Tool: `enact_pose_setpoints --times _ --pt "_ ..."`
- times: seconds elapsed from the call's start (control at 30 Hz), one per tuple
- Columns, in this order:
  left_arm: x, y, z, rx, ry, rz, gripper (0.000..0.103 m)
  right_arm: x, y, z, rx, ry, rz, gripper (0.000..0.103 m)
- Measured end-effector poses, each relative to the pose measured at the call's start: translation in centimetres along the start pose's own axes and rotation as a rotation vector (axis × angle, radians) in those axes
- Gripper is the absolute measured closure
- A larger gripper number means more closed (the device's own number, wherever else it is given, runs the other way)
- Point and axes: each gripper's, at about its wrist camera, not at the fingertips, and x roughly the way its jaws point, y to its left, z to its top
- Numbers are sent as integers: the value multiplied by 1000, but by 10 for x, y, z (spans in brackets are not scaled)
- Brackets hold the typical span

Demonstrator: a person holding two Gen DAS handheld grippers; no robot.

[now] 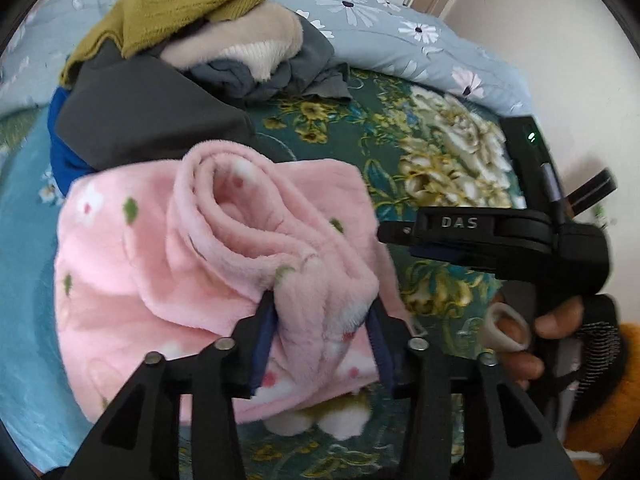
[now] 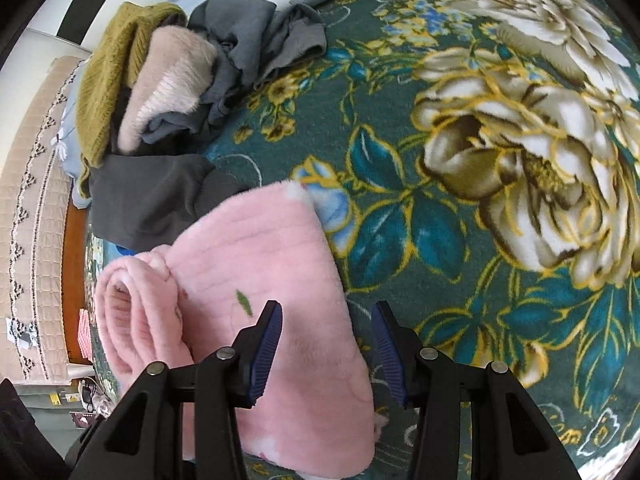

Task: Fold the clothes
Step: 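Press the rolled pants with the right tool while the left tool holds the bundle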

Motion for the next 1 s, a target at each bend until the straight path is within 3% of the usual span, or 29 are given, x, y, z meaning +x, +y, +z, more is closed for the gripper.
enact_pose_setpoints --times 0.1,0.2,0.4,0.6,0.7,0.8,0.93,1.0 --pt "-12 6 1 -50 -32 -89 51 -6 0 6 3 -12 20 53" --pt "-29 26 1 -124 -83 -125 51 -16 6 14 -17 -33 54 53" --pt "-62 112 -6 -404 -203 21 51 -25 48 12 -156 2 191 53" --pt "-51 179 -49 -650 -184 154 51 -4 100 -11 -318 86 289 53" --pt "-47 201 -73 -806 -191 62 51 9 111 -18 -349 116 292 53" --pt "-56 208 -81 -853 -267 38 51 22 115 -19 -368 134 254 53" --pt "-50 207 -82 -870 -246 31 51 43 117 -18 -357 197 224 53" --pt "-51 208 -80 -863 -244 30 51 48 120 -18 -373 220 212 63"
